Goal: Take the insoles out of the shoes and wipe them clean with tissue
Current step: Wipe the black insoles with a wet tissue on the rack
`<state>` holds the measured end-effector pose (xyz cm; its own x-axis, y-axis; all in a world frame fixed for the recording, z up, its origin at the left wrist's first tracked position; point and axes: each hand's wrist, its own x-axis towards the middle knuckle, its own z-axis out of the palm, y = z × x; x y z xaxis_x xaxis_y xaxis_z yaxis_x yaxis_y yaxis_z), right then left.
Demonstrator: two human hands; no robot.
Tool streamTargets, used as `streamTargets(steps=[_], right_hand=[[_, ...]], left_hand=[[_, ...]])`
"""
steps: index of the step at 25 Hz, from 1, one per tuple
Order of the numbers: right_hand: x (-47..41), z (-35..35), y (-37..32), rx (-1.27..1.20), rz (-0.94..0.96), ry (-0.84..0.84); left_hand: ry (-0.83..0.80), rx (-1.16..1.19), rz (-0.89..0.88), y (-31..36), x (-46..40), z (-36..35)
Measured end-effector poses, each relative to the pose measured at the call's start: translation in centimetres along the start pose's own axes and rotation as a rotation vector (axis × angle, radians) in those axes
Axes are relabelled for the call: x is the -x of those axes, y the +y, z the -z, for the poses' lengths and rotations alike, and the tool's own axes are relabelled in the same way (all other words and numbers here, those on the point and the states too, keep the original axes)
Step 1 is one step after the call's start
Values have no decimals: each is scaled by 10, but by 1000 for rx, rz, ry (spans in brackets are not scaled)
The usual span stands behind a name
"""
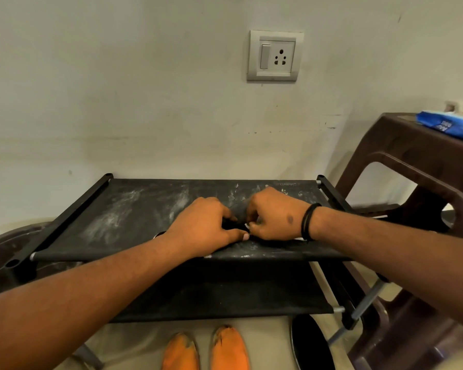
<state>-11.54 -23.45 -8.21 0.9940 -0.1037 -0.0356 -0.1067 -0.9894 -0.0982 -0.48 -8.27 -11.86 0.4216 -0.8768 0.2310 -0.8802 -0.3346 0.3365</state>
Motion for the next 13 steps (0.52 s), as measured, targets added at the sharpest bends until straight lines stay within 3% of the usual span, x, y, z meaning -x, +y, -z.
streamTargets(steps=[4,8,13], right_hand=[[1,9,0,80,-106,-20],[5,11,-18,-10,-33,-73],[-17,6,8,-35,-161,50]], left_hand=[[15,-7,-1,1,-1,-1],[0,-1,-1,1,-2,-1],[12,-40,54,1,-1,-2]])
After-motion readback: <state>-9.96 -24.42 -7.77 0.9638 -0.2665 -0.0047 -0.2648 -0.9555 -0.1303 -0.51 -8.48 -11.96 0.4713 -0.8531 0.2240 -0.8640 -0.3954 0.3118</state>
